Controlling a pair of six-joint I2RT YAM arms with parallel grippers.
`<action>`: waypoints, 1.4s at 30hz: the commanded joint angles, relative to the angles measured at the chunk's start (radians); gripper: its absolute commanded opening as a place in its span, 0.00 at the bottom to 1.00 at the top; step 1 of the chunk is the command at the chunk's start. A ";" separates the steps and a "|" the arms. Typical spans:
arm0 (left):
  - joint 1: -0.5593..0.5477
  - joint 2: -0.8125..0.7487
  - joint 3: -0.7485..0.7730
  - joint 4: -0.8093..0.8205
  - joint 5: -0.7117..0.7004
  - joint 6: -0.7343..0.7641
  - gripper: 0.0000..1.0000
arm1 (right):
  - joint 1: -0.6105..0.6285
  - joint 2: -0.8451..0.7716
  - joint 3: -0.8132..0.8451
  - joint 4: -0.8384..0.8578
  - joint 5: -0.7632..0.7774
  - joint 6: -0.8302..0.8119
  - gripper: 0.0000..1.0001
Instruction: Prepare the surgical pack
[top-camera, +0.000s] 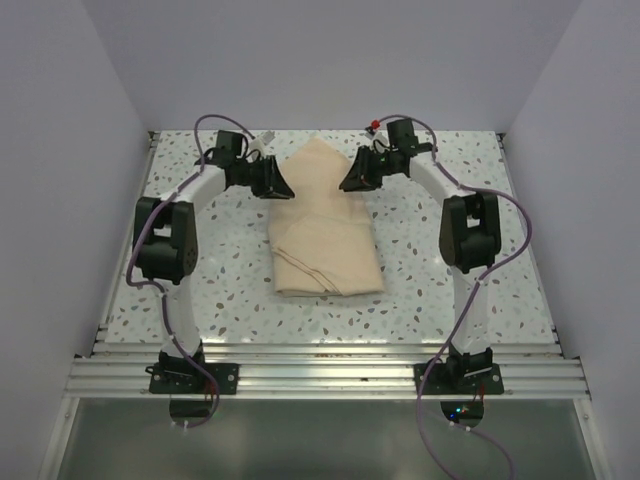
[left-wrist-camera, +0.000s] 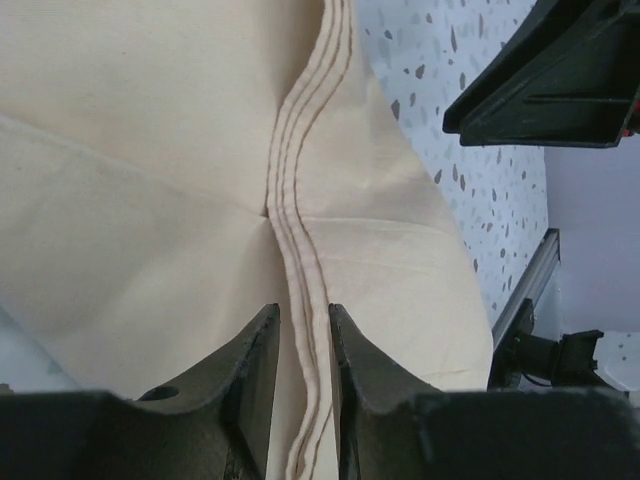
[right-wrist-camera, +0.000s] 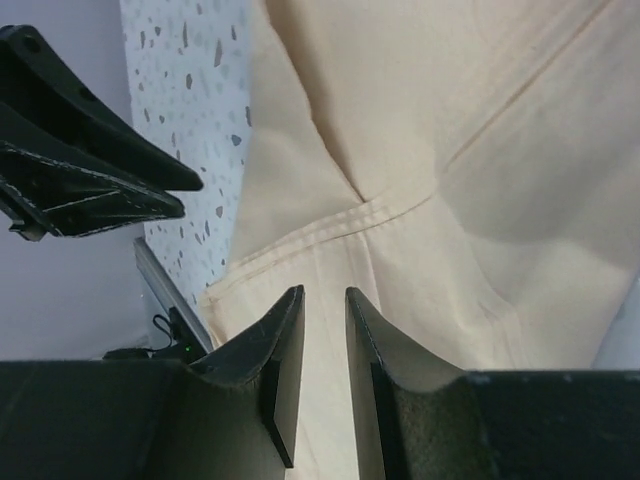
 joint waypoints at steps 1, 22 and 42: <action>-0.022 0.007 0.005 0.075 0.144 -0.037 0.30 | 0.029 0.057 0.073 -0.068 -0.092 -0.037 0.27; -0.123 0.166 0.005 -0.076 0.096 0.044 0.18 | 0.127 0.200 0.068 -0.164 -0.095 -0.109 0.06; -0.036 0.223 0.011 -0.090 0.061 0.052 0.22 | -0.056 0.183 0.016 -0.051 -0.049 -0.049 0.16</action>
